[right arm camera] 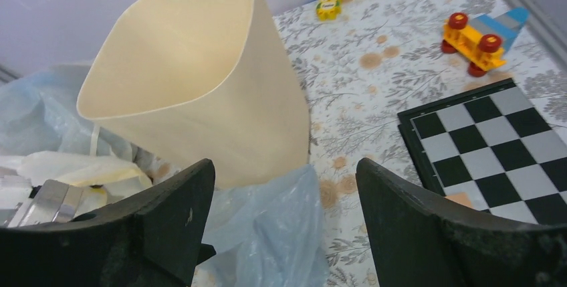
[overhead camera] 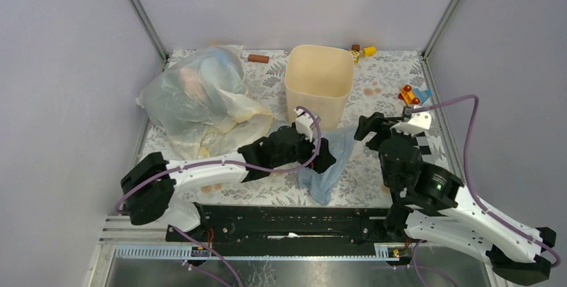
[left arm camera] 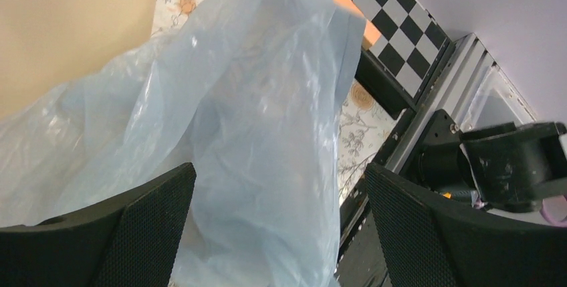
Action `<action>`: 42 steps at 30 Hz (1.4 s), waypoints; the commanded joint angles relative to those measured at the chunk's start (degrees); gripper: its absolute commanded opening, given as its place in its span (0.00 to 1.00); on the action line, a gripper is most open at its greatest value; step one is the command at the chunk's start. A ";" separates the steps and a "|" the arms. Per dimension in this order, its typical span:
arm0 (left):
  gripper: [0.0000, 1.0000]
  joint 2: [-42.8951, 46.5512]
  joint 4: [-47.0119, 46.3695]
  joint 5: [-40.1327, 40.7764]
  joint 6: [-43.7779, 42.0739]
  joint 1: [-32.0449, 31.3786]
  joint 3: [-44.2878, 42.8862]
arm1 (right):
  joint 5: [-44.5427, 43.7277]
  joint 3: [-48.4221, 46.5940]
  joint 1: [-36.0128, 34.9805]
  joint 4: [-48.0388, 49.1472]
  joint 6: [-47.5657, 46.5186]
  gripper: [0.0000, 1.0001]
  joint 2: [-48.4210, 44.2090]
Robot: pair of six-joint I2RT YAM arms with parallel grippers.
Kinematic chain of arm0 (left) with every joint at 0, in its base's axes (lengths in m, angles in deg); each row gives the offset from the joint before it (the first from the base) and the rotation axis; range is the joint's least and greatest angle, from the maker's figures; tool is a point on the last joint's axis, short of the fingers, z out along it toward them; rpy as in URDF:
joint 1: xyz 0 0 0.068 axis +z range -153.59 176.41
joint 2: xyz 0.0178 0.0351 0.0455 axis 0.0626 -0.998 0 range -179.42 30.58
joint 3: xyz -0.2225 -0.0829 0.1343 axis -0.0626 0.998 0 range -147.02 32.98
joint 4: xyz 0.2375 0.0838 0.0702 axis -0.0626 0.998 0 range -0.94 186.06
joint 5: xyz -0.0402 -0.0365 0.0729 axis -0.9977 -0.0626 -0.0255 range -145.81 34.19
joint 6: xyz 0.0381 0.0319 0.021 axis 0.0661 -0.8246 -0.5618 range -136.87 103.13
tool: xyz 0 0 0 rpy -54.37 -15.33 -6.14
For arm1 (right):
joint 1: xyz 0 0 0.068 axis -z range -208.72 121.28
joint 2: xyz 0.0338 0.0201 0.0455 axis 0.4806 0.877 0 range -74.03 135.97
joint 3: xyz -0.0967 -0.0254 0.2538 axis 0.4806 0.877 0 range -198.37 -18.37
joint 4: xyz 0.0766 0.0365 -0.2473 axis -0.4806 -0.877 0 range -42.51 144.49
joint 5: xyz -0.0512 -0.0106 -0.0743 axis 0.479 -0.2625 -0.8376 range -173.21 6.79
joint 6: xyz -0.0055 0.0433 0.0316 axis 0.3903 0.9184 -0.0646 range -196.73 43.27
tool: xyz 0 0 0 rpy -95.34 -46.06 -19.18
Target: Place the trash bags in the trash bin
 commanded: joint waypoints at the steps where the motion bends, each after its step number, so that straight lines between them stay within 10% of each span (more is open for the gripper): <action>1: 0.99 -6.28 1.19 0.07 -1.70 -0.65 -9.59 | -6.19 1.15 0.16 -1.98 -1.90 0.85 -3.86; 9: 0.89 -17.50 7.78 6.36 -2.06 -0.76 -19.51 | -5.28 3.13 0.19 -2.28 -2.10 0.85 -6.96; 15: 0.01 -13.27 10.50 10.49 -1.64 0.42 -20.22 | 1.42 4.48 0.16 -4.59 1.47 0.85 -3.10; 26: 0.00 8.68 10.60 -7.23 6.27 14.61 -9.80 | 18.16 18.20 0.17 7.47 8.61 0.83 -7.79; 42: 0.00 22.27 18.57 -6.97 6.32 19.02 -11.90 | 47.46 28.38 0.16 39.29 15.65 0.82 -7.72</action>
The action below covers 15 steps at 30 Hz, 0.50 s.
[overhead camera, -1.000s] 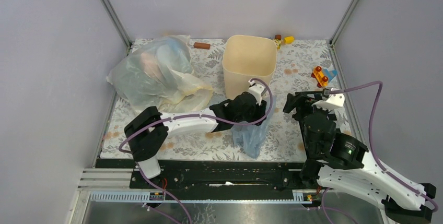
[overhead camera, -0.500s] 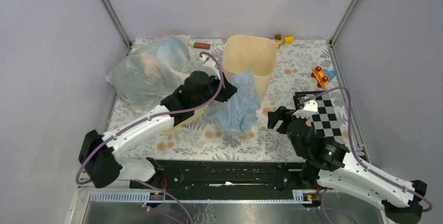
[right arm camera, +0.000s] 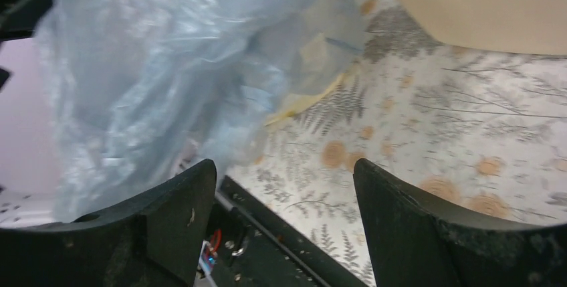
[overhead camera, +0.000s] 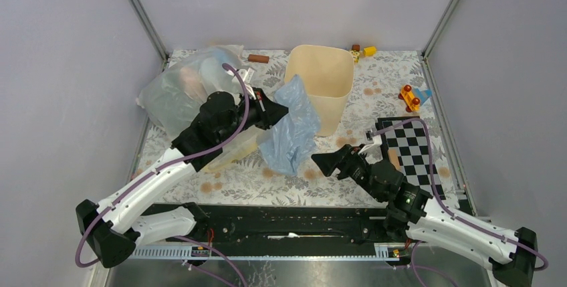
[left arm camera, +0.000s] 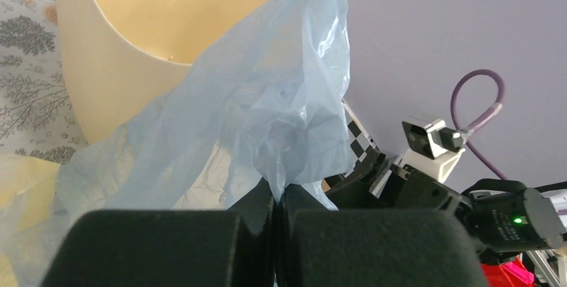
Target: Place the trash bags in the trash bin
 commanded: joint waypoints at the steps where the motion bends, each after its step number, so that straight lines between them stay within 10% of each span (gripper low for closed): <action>1: 0.00 1.11 1.09 0.31 -0.10 0.28 -1.39 | 7.50 -3.05 0.19 8.13 1.38 0.83 1.93; 6: 0.00 1.39 0.17 -0.77 0.55 0.27 -1.05 | 7.26 -3.65 0.14 10.53 2.71 0.83 5.13; 15: 0.00 1.91 -0.67 -3.19 2.36 0.40 -1.00 | 4.33 -3.18 0.15 14.74 7.28 0.47 10.15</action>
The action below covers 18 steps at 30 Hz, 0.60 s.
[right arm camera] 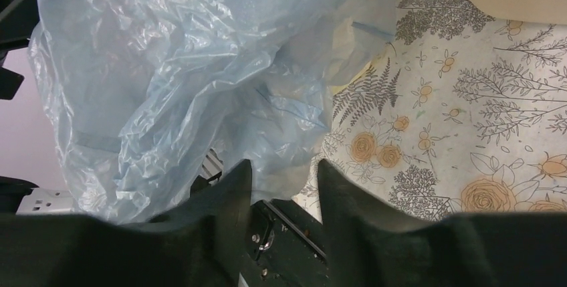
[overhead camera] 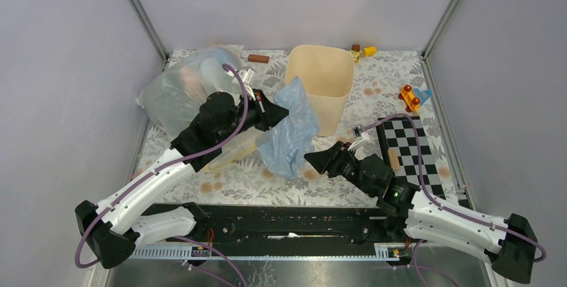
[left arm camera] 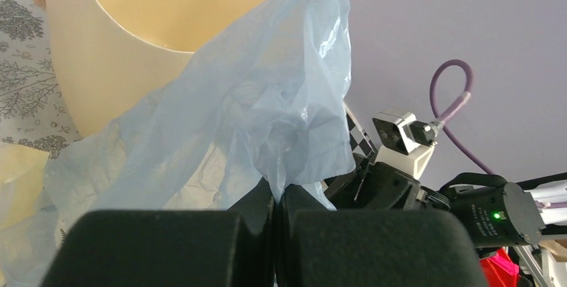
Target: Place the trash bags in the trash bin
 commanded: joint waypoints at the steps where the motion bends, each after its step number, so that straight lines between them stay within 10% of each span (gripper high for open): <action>1: 0.00 1.57 -2.35 -2.74 1.20 0.35 -0.95 | -1.41 -1.77 0.14 5.92 3.00 0.38 1.41; 4: 0.00 2.00 -1.07 -1.58 0.85 0.67 -0.99 | -1.05 -2.53 0.14 4.80 3.70 0.01 2.48; 18: 0.00 8.13 19.11 20.51 -0.32 16.84 0.06 | -24.71 -9.06 0.14 -30.45 2.63 0.00 -4.25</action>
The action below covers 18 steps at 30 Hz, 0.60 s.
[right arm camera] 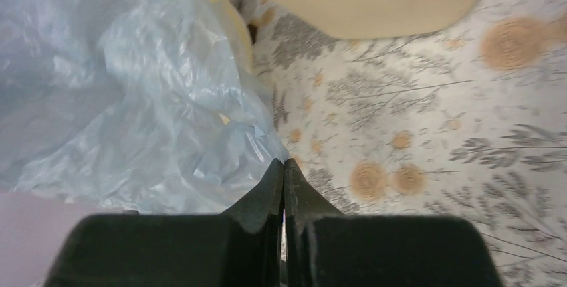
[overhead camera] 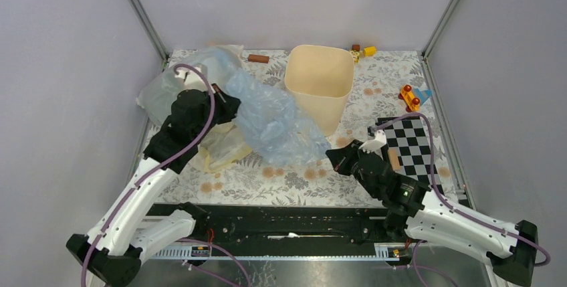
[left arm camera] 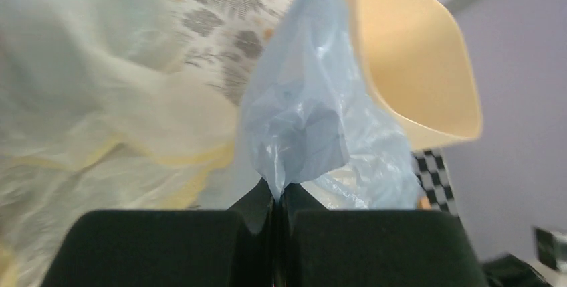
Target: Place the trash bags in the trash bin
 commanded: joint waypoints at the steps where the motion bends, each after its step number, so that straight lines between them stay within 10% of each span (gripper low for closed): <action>1: 0.01 1.92 3.54 5.26 -0.25 6.07 2.85 | -11.35 -3.76 0.19 -10.81 -0.40 0.00 -2.95; 18: 0.16 2.06 -3.53 -10.75 0.52 17.21 10.98 | -13.44 -19.58 0.14 -17.63 -20.95 0.00 -15.29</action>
